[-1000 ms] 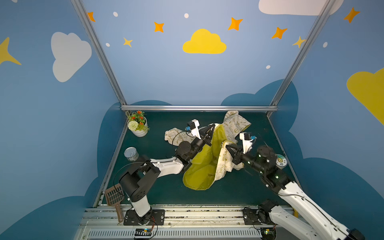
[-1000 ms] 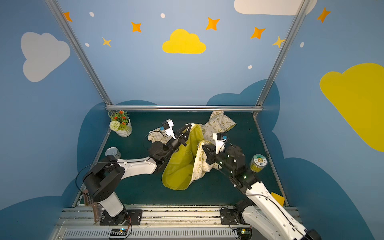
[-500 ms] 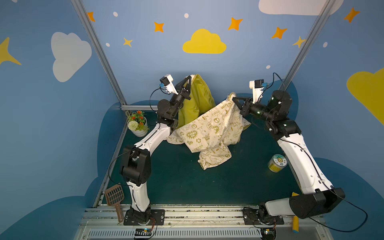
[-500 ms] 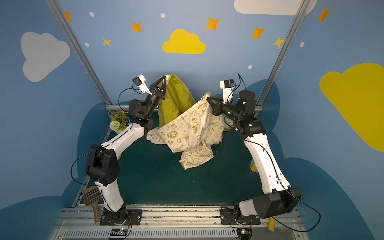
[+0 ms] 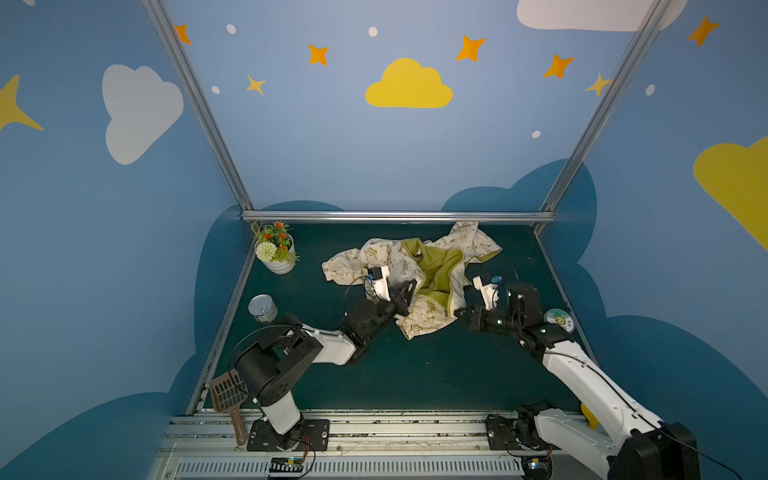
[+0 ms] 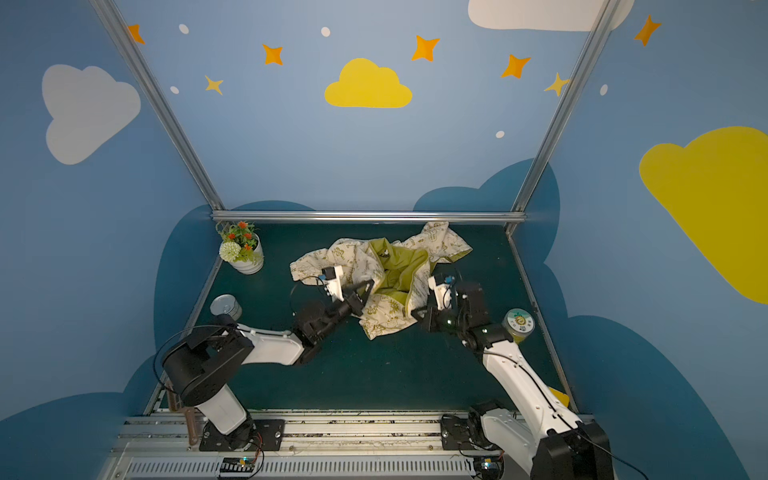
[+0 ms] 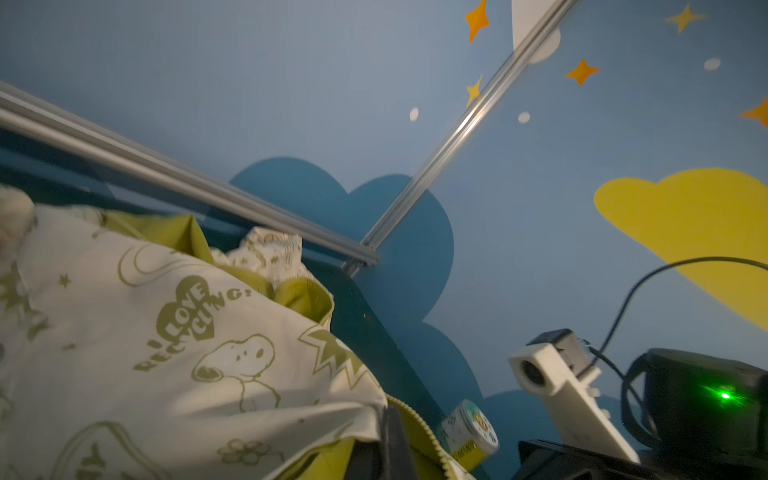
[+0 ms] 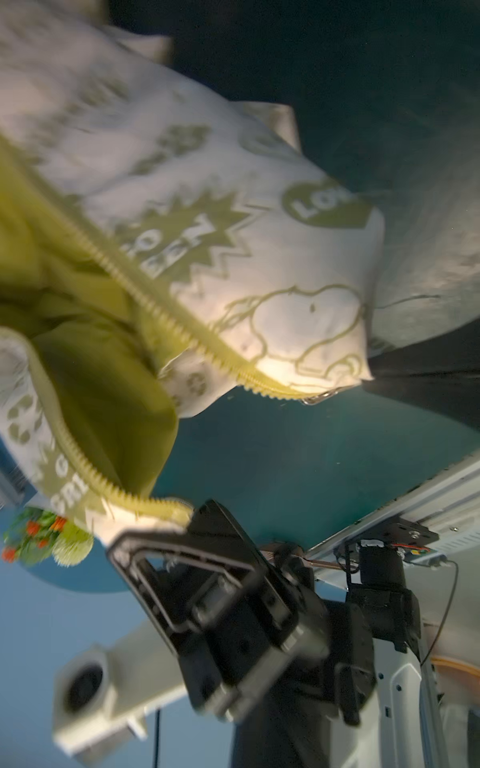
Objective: Zip up the jacket
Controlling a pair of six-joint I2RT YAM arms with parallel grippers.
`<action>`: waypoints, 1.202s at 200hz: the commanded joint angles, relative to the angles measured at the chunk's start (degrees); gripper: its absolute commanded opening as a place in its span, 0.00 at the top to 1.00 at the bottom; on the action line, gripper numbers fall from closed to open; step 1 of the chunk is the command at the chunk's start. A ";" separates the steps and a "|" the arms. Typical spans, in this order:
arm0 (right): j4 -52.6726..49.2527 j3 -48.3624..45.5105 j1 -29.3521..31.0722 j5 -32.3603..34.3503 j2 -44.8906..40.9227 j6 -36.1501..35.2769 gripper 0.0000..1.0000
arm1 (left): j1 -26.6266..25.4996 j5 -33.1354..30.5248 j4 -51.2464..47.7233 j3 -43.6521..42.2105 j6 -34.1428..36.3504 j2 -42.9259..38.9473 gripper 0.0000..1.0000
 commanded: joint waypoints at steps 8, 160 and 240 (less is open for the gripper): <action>3.40 -6.58 0.50 1.81 -6.50 8.08 1.00 | -5.53 -10.11 5.52 -1.47 -0.85 1.70 0.97; -3.22 -11.19 -0.11 13.70 1.21 11.46 0.89 | -11.25 -18.44 5.49 -1.66 -4.04 7.66 0.97; -9.66 -8.23 2.05 14.20 -1.77 6.14 0.57 | -11.16 -17.95 5.48 -1.31 -4.55 8.20 0.97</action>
